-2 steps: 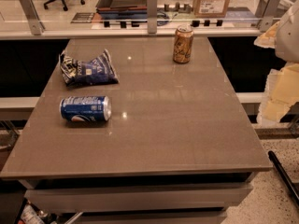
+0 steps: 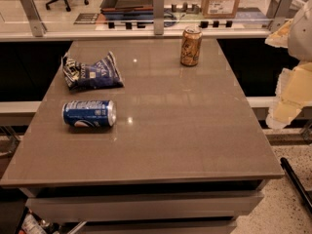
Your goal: Place pepsi can upright
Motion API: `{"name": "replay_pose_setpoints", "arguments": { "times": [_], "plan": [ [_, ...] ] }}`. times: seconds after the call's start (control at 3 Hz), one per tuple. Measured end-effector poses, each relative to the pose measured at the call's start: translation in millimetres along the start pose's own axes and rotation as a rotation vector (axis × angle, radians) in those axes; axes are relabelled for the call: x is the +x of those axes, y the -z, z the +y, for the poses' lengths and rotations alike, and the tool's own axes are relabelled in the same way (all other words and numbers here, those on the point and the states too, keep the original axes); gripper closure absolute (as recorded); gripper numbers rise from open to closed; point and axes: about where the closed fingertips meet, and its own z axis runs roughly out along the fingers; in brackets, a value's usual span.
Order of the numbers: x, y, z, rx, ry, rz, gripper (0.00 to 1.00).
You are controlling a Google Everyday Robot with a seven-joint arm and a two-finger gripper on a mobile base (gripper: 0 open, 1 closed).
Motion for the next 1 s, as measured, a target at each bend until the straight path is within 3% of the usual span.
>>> {"name": "replay_pose_setpoints", "arguments": {
  "times": [0.33, 0.67, 1.0],
  "plan": [
    [-20, 2, -4, 0.009, -0.022, -0.100, 0.00],
    [-62, 1, -6, 0.014, -0.005, -0.204, 0.00],
    [-107, -5, -5, 0.015, 0.037, -0.269, 0.00]
  ]
}}
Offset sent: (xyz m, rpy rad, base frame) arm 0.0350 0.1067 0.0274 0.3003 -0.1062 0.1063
